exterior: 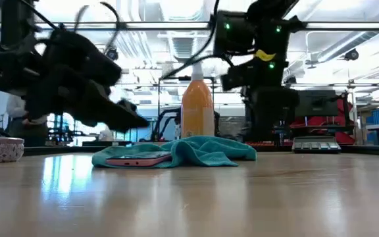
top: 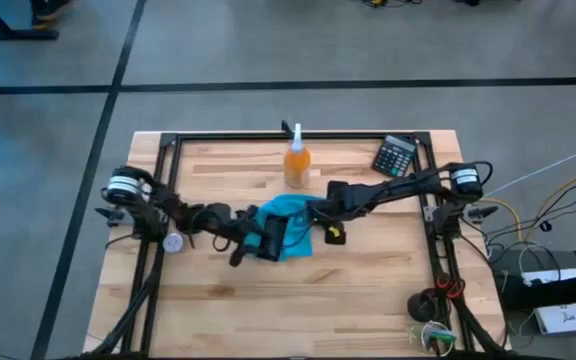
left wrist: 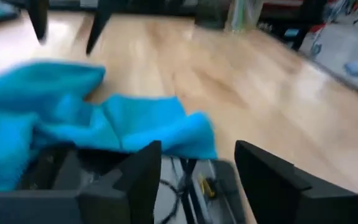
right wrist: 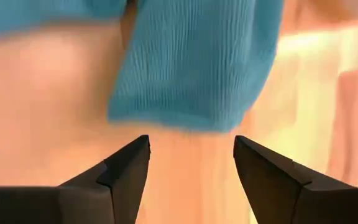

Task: Apply microfiber cloth
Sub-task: Wipe the front of the pink cellphone using microfiber cloth

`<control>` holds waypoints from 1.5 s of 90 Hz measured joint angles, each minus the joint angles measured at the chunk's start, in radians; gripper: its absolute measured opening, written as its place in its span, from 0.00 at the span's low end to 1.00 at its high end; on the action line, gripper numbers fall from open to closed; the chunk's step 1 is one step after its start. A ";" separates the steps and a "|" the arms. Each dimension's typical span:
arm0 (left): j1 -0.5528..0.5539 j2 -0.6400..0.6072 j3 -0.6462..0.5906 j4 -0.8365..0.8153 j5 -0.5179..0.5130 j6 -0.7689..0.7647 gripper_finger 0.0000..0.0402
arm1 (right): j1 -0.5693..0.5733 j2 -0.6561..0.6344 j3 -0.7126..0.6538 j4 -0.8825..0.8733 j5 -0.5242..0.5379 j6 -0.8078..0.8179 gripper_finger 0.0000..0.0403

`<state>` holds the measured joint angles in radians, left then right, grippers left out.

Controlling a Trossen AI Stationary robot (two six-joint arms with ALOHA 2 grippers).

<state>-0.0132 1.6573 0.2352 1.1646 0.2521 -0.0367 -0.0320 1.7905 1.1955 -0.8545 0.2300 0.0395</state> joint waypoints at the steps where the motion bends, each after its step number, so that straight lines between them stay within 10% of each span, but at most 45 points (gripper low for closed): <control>1: 0.000 -0.014 -0.008 -0.007 0.000 0.000 0.44 | -0.003 0.000 0.000 -0.007 0.000 0.002 0.52; 30: 0.000 -0.271 -0.206 -0.189 -0.164 -0.179 0.31 | -0.113 -0.003 -0.015 0.089 -0.103 -0.062 0.46; 74: -0.002 -0.116 -0.145 -0.224 -0.210 -0.211 0.17 | -0.180 -0.001 -0.058 0.273 -0.282 -0.138 0.47; 110: -0.001 -0.030 -0.096 -0.213 -0.209 -0.174 0.16 | -0.176 -0.001 -0.121 0.365 -0.311 -0.080 0.03; 135: 0.000 -0.055 -0.098 -0.232 -0.209 -0.156 0.16 | -0.110 -0.001 -0.031 0.373 -0.343 -0.076 0.01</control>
<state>-0.0132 1.6020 0.1368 0.9325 0.0433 -0.1925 -0.1423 1.7893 1.1644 -0.4820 -0.1131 -0.0361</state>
